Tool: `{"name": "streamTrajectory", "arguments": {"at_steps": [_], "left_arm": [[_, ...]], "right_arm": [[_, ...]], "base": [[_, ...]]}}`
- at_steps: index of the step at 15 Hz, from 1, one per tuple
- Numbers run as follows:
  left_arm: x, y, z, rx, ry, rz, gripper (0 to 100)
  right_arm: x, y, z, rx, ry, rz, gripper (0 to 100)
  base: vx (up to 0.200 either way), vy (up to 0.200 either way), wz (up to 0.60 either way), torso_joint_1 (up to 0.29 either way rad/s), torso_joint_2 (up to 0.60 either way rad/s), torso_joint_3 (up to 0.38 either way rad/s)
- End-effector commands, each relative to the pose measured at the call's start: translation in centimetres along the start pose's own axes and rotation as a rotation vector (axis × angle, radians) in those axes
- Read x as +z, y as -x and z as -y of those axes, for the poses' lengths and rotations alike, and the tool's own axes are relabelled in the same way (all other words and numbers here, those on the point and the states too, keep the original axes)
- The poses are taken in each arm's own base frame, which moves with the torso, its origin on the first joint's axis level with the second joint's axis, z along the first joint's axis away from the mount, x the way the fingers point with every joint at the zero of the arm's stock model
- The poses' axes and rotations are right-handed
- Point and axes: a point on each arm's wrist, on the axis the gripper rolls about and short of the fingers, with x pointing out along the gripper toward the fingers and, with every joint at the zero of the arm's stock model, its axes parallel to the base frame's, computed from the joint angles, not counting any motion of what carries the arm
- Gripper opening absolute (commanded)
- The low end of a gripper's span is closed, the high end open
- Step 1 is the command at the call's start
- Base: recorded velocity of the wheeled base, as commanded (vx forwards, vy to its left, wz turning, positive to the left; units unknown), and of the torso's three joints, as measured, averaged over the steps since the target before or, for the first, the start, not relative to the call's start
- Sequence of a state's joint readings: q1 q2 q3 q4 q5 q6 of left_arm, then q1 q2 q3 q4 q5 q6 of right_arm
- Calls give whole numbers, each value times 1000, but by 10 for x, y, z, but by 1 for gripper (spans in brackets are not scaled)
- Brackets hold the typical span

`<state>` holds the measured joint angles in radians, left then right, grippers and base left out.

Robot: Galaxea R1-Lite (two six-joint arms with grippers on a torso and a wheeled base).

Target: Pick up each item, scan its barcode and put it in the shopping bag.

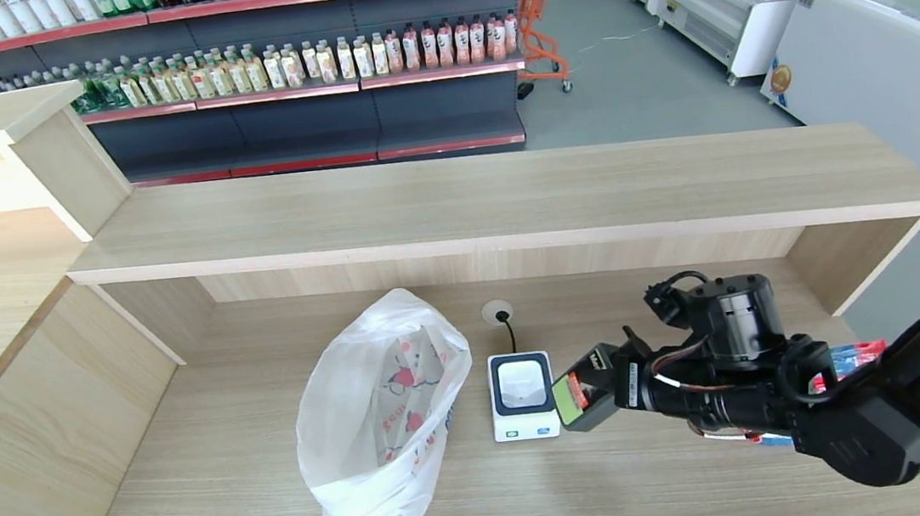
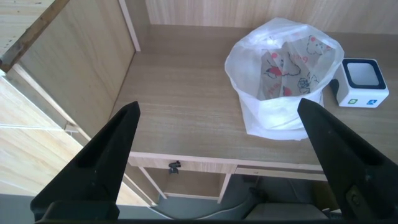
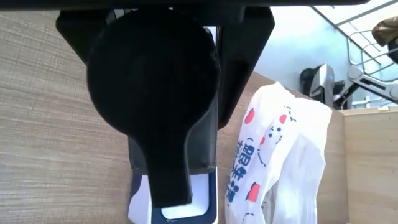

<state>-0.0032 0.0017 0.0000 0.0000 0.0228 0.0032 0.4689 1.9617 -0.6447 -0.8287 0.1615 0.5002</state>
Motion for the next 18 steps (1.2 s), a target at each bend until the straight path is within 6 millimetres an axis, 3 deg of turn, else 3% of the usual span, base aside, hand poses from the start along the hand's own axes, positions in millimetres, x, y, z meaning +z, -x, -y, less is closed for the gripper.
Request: {"name": "streamTrajectory", "arguments": {"at_steps": [1,6,18], "left_arm": [[0,0,0,0,0,0,100],[0,0,0,0,0,2,100],[0,0,0,0,0,2,100]], "right_arm": [[-4,-26,1,3,5,-23,0],[-1,-56,-3,10,101,-5,0],[-19,-95,-9,33,179,-5,0]], "base": [[0,0,0,0,0,0],[0,0,0,0,0,0],[0,0,0,0,0,0]]}}
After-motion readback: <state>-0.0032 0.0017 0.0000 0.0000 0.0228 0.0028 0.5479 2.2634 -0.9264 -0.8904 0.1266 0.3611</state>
